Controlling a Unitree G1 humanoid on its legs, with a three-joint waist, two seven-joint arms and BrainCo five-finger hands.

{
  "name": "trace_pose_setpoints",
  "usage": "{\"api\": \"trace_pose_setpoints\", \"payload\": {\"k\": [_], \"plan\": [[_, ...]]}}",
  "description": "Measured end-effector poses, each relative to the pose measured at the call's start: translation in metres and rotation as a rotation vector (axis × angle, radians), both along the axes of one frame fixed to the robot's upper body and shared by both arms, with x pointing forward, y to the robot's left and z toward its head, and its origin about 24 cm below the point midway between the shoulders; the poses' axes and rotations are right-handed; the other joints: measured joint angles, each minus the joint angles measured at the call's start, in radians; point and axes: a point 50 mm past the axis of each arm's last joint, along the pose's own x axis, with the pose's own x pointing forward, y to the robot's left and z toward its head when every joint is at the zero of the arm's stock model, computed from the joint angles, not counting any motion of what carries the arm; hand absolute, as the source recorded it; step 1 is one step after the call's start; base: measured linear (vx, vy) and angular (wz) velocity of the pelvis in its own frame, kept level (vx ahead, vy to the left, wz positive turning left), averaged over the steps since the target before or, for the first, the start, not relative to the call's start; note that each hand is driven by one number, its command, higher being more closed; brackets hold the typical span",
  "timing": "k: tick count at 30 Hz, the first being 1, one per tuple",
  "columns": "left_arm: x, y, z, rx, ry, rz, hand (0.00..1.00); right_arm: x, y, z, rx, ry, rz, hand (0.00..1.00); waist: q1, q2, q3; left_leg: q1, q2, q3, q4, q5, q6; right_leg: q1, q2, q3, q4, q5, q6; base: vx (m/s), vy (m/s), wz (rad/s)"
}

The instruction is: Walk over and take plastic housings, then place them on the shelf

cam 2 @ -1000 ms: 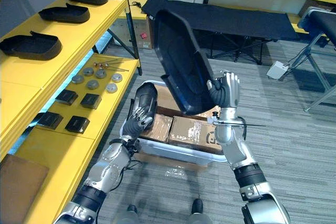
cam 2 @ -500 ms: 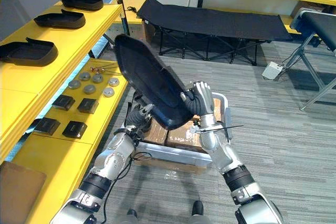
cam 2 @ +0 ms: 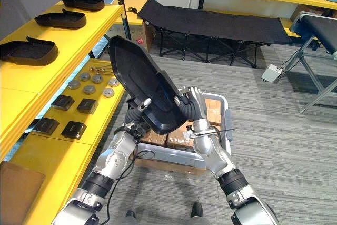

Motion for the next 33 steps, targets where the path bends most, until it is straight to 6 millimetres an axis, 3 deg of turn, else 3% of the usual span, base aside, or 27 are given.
{"api": "trace_pose_setpoints", "payload": {"k": [9, 22, 23, 27, 33], "plan": [[0.0, 0.004, 0.007, -0.281, -0.046, 0.108, 1.0, -0.013, 0.022, 0.004, 0.113, -0.048, 0.041, 1.0, -0.017, -0.012, -0.014, 0.002, -0.001, 0.001, -0.015, 0.003, 0.0, -0.004, 0.0, -0.002, -0.001, 0.0, 0.0, 0.0, 0.0, 0.0], [-0.008, 0.0, 0.0, -0.319, -0.055, 0.123, 1.0, -0.023, 0.026, 0.0, 0.145, -0.054, 0.038, 1.0, -0.016, -0.019, -0.019, 0.006, -0.001, -0.003, -0.016, 0.004, 0.001, 0.004, -0.002, -0.016, -0.008, -0.001, 0.0, 0.0, 0.002, 0.01], [-0.009, -0.001, -0.003, -0.32, -0.048, 0.125, 1.0, -0.024, 0.026, -0.001, 0.144, -0.05, 0.039, 0.0, -0.016, -0.024, -0.023, 0.007, -0.001, -0.005, -0.016, 0.004, 0.001, 0.005, -0.002, -0.017, -0.01, -0.002, -0.002, 0.0, 0.0, 0.0], [-0.011, 0.0, -0.006, -0.318, -0.04, 0.133, 1.0, -0.029, 0.03, -0.006, 0.186, -0.028, 0.055, 0.0, -0.016, -0.042, -0.036, 0.008, -0.001, -0.028, -0.016, 0.005, 0.0, 0.017, -0.002, -0.042, -0.01, -0.011, -0.007, -0.01, 0.002, 0.12], [-0.011, 0.009, -0.004, -0.226, -0.069, 0.181, 1.0, -0.032, 0.037, -0.009, 0.235, 0.011, 0.079, 0.0, 0.002, -0.046, -0.041, 0.011, 0.002, -0.028, -0.021, 0.005, -0.001, 0.018, -0.001, -0.046, -0.01, -0.02, -0.01, 0.0, 0.0, 0.02]]}}
